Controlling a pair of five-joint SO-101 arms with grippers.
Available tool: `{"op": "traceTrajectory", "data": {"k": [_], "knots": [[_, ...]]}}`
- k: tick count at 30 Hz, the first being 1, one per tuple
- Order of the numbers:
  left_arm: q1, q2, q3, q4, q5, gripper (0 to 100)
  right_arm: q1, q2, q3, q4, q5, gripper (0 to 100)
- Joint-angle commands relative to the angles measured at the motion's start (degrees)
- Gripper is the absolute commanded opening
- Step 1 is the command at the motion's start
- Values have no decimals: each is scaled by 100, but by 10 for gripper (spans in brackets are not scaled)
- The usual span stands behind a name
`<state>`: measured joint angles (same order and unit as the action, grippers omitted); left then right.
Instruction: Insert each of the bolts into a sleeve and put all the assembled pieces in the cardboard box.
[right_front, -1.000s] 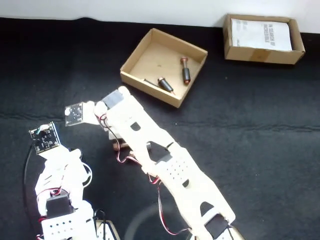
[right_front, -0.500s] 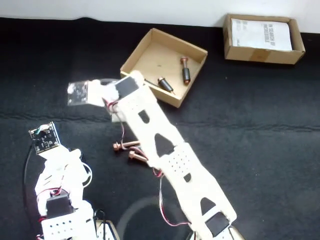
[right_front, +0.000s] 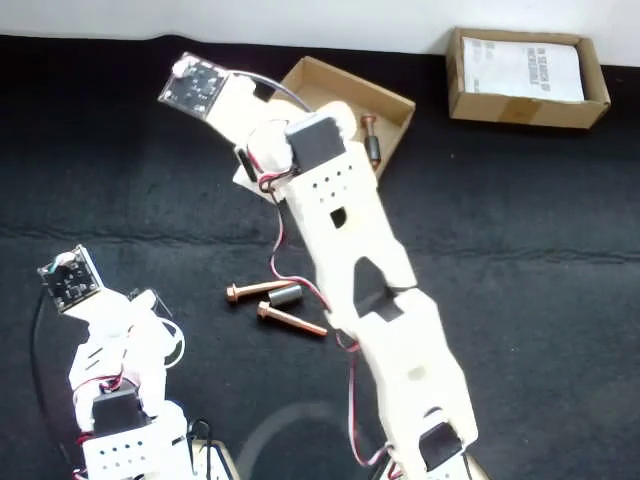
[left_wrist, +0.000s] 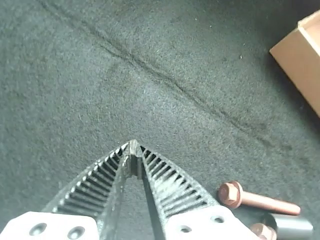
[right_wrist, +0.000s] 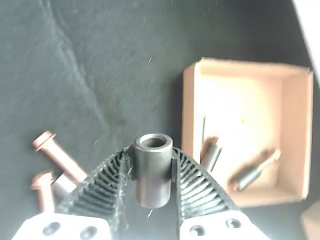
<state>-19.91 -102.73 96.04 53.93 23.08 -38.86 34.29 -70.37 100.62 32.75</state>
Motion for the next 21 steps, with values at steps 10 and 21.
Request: {"op": "traceTrajectory", "data": {"k": [10,21], "knots": [[-40,-4,-989,-44,141,9,66,-3670,5015,22,-730,8],[-40,444,-3468,791,-387,9,66,-6158,8321,-655,-1108,8]]}}
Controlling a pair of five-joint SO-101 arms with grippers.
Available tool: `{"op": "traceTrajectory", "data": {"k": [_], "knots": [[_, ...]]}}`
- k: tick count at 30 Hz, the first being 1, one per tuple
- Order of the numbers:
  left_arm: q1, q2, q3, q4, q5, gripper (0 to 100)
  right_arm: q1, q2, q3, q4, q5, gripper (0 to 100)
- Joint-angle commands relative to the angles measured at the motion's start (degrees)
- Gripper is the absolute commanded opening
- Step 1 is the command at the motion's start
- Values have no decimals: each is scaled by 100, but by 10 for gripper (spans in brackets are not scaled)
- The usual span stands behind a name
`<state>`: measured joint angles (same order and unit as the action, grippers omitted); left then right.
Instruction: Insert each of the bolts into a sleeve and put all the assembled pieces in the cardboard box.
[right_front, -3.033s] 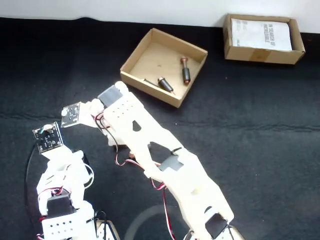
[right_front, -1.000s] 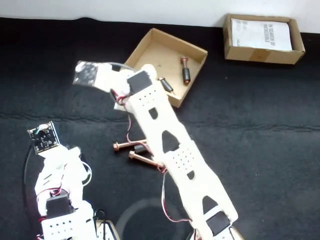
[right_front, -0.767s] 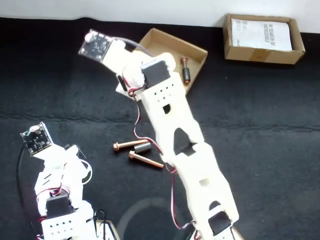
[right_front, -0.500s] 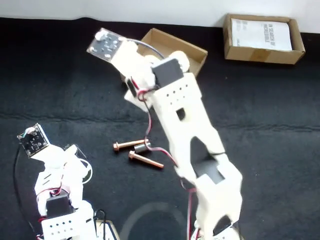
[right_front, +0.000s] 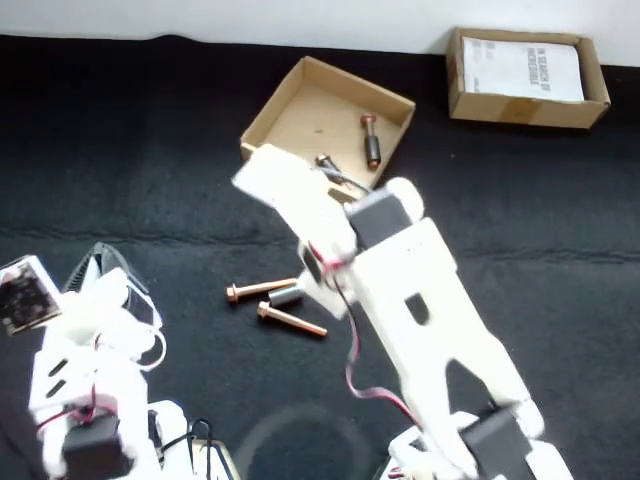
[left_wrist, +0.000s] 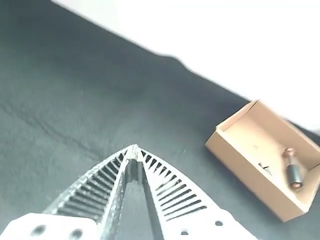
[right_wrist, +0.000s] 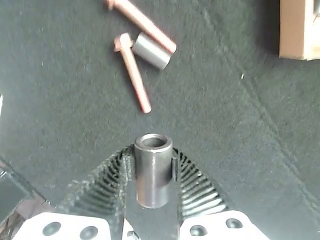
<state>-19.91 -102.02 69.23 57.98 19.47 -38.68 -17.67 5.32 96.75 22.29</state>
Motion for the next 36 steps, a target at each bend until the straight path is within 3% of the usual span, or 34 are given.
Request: {"op": "traceTrajectory", "data": {"k": [1,4,8,16,23,29,36], "knots": [[-31,637,-1086,633,-18,9,48,-1244,1086,-374,-62,8],[40,1657,-2220,1345,308,9,57,-2097,2141,-673,-62,8],[716,3196,-3820,2110,1011,9,57,-3152,3196,-936,-62,8],[1842,5851,-5244,2259,2769,9,92,-4268,4092,-1068,-9,8],[1956,7152,-5332,2295,2866,10,892,-4347,4488,-1666,97,8],[2492,7934,-5349,2259,2866,16,1244,-4338,4804,-2202,255,8],[2580,8787,-5332,2259,3103,162,1622,-4338,5147,-2607,246,8]]}}
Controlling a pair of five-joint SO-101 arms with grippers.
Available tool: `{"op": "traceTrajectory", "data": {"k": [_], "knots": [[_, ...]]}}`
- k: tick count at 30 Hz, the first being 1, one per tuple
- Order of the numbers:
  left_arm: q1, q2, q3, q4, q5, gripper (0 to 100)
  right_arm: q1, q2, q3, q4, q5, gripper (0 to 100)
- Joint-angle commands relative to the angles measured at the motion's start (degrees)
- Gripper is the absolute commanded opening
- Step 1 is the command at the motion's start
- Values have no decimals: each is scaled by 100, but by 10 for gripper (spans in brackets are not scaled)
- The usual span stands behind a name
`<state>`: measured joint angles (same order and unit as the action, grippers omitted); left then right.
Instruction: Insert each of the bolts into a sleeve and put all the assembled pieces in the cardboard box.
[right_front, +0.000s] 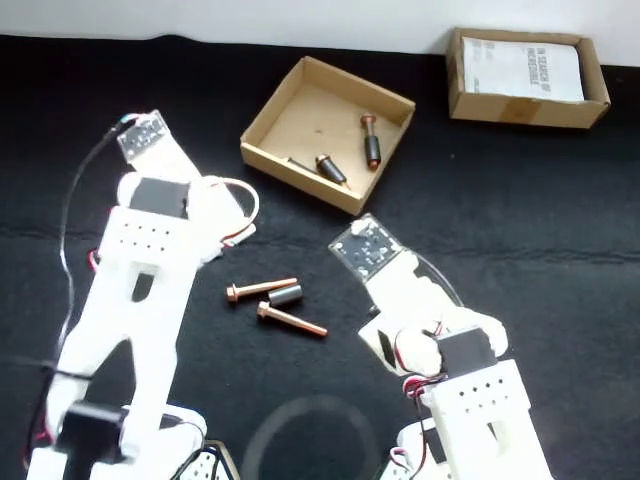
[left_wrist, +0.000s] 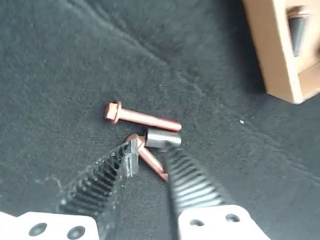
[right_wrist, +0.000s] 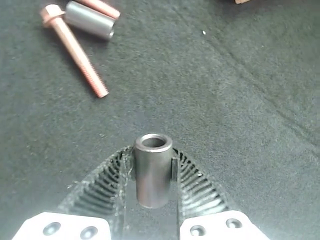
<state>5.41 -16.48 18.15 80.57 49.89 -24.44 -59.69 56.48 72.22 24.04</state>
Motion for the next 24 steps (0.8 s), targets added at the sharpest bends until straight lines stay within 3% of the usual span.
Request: {"op": "traceTrajectory", "data": {"k": [1,13,24], "knots": [[40,374,-224,-9,62,159,259,-136,84,-207,70,8],[57,2185,-259,-580,273,147,655,-171,1086,-1086,53,8],[312,2765,-470,-580,290,147,690,-136,1358,-1648,97,8]]}}
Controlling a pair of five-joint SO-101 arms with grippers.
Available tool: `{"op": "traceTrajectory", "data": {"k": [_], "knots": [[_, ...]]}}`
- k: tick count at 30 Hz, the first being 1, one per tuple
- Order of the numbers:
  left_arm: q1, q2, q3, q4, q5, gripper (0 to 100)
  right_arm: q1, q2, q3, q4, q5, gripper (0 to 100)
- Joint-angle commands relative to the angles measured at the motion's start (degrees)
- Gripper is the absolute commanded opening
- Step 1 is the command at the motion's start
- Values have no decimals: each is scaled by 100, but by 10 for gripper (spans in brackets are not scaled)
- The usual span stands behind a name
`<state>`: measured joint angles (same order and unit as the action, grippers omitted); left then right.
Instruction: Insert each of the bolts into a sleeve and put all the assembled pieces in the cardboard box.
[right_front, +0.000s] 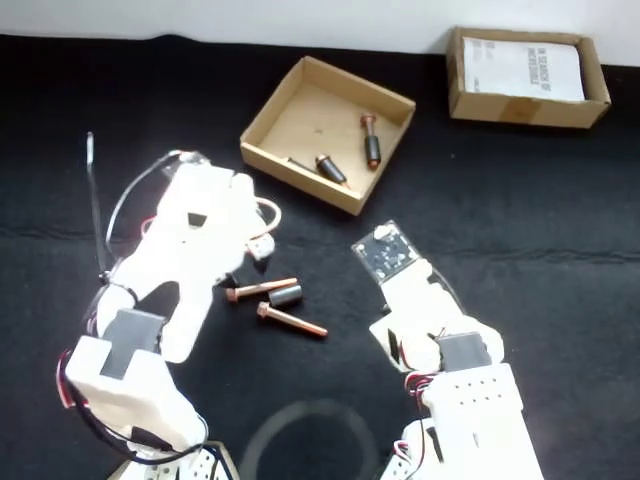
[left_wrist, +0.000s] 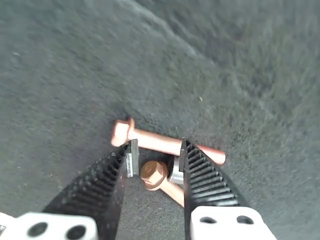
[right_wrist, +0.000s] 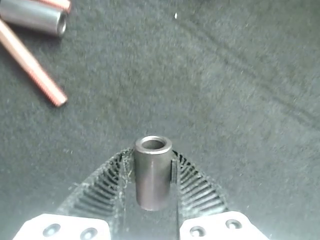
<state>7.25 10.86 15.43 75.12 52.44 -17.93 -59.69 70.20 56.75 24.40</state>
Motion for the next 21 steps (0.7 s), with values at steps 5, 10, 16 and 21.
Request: {"op": "traceTrajectory", "data": {"k": [5,10,16,21], "knots": [[75,286,-198,-44,35,147,22,-136,-22,-101,62,8],[75,321,-198,-44,35,147,22,-136,-22,-101,62,8],[75,347,-180,9,35,147,22,-136,-13,-101,62,8],[75,365,-145,18,35,147,22,-136,-13,-101,62,8]]}}
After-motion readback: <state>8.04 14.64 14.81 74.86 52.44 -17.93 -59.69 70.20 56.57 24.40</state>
